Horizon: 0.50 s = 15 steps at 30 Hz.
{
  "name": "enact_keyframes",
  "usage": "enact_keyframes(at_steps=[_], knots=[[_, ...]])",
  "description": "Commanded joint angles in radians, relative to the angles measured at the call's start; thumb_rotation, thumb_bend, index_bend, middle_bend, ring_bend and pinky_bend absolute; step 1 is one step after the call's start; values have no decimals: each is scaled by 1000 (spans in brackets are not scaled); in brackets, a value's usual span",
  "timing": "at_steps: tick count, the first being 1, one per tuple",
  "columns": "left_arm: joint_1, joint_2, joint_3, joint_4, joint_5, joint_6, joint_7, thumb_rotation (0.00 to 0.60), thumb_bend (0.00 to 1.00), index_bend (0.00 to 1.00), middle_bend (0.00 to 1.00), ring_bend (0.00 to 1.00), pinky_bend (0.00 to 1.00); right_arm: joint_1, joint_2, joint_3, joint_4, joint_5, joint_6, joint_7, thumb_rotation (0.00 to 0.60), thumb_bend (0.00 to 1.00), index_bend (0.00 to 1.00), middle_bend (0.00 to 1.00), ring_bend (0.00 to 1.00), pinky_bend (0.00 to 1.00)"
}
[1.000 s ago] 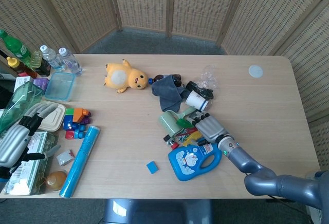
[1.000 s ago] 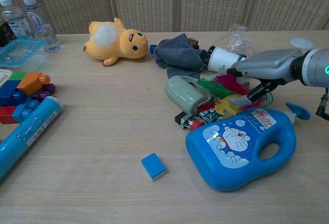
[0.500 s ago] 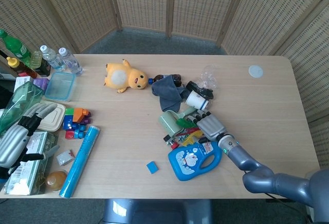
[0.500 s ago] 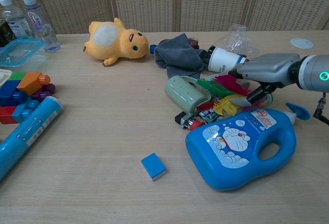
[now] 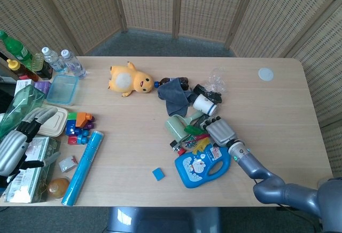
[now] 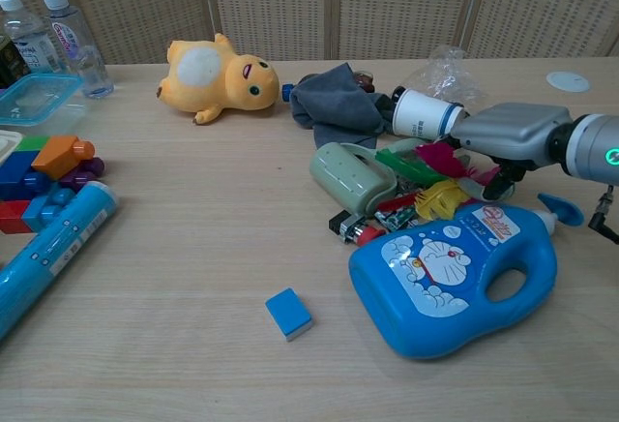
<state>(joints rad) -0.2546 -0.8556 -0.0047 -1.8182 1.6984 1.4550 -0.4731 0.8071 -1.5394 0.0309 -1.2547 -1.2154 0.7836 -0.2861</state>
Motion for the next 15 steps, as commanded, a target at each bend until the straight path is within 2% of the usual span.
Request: enact_keyframes(at_steps=[1,4,9,15], knots=[[0,0,0,1,0,1,-2,563,299,0,0,0,0,-10,-15,1,18,-20,12,20,600,618,381,312,244,293],[0,2,-1,1,0,1,-4,566,298,0,0,0,0,-15,-28,3,34,-38,22,36,600,617,441,375,301,359],[2,3,-1,3,-1,5,-13,563,299,0,0,0,0,-21,-40,15,50,-56,31,69,600,616,595,555,471,484],[5,1,-2,10,-7,7,-21,566,299,0,0,0,0,-24,-33,20,44,-72,32,85,600,622,705,678,593,536]])
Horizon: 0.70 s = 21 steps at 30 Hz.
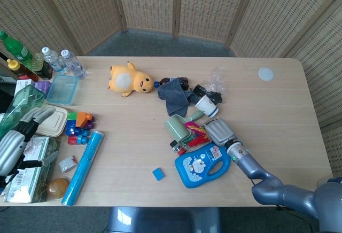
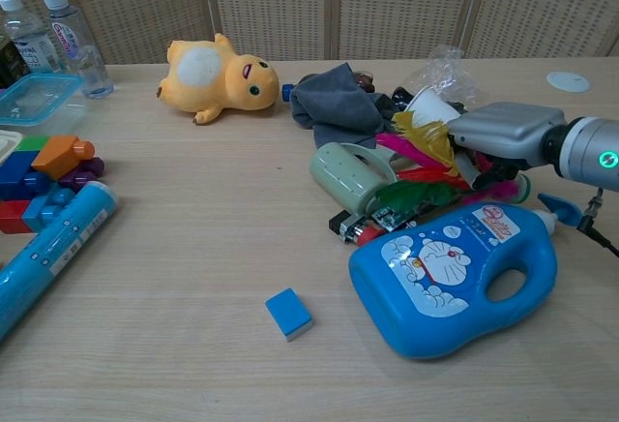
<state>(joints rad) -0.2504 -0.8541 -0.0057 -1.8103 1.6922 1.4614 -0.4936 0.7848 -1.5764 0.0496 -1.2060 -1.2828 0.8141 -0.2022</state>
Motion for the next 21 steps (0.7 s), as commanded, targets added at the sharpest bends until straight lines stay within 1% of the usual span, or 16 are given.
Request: enact_keyframes(at_steps=[1,5,11,19,21], knots=[[1,0,-1,2,-1,1,-1,566,300,0,0,0,0,-2,7,3,-10,-6,3,1,600,621,709,680,596,537],[0,-2,-1,5,-2,1,-4,564,298,0,0,0,0,-6,27,11,-46,-18,23,-10,600,620,713,683,601,537],[-4,-11,-2,12,-4,-8,-5,563,298,0,0,0,0,-11,99,47,-148,-22,73,-40,600,616,705,678,601,537],[-7,-28,-1,26,-6,-15,-10,567,297,0,0,0,0,-8,236,135,-308,4,142,-80,600,611,700,675,601,537],[-7,-30,0,29,-5,-14,-12,568,298,0,0,0,0,-7,268,165,-341,16,160,-78,600,610,699,674,600,537]])
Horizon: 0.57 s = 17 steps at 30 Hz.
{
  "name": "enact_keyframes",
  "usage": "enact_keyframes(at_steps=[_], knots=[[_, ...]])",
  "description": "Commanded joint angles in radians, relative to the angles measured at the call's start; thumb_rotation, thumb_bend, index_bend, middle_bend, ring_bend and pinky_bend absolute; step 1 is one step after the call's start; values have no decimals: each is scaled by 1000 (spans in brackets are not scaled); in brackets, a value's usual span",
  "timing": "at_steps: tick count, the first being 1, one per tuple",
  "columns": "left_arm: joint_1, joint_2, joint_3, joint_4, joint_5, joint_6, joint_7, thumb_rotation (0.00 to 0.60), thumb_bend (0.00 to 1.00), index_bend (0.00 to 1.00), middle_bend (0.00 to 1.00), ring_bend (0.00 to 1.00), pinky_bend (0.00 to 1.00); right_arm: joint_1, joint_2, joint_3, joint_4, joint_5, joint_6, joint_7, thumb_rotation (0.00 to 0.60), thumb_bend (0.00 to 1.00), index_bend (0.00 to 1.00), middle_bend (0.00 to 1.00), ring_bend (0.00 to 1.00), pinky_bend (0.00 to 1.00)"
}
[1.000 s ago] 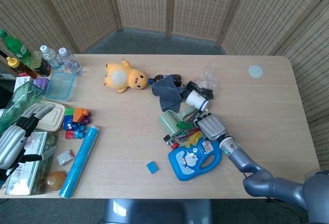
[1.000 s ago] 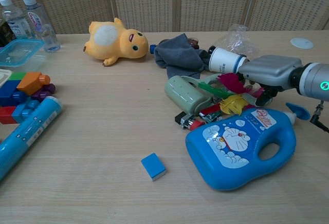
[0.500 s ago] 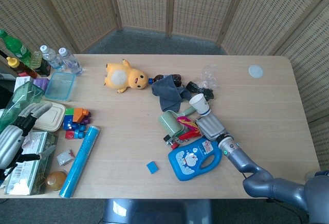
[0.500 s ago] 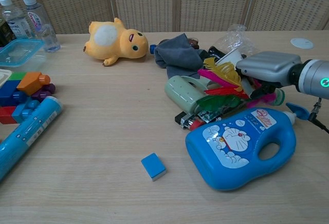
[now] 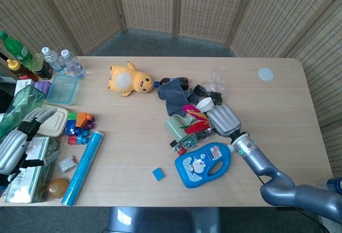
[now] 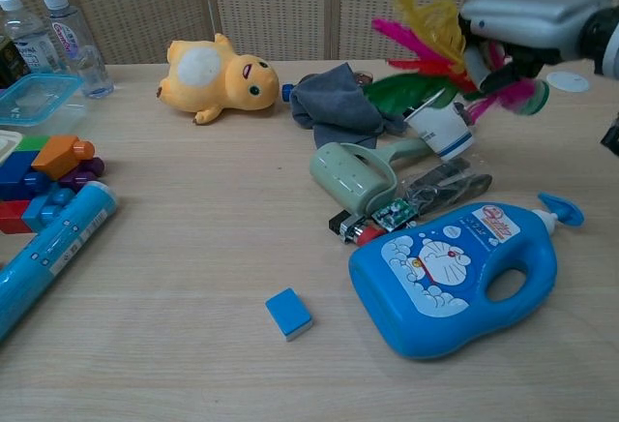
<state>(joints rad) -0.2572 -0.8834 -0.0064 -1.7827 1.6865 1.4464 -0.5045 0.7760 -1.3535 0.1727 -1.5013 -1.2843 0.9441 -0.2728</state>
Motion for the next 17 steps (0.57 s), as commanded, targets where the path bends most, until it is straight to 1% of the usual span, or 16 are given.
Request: enact_keyframes(at_steps=[1,5,8,12,17], knots=[[0,-1,0,2,2,2,0,567,299,0,0,0,0,3,59,56,-58,23,37,-4,600,609,700,674,600,537],[4,-2,4,2,4,6,3,565,299,0,0,0,0,14,118,115,-95,53,55,3,600,610,698,673,600,537],[10,-3,7,2,3,10,5,565,299,0,0,0,0,17,151,141,-123,63,65,9,600,610,698,672,601,537],[14,-2,7,2,1,15,6,563,298,0,0,0,0,17,175,149,-147,67,71,12,600,610,697,671,601,537],[11,0,6,-2,5,13,9,566,298,0,0,0,0,17,178,141,-154,68,73,11,600,609,696,670,600,537]])
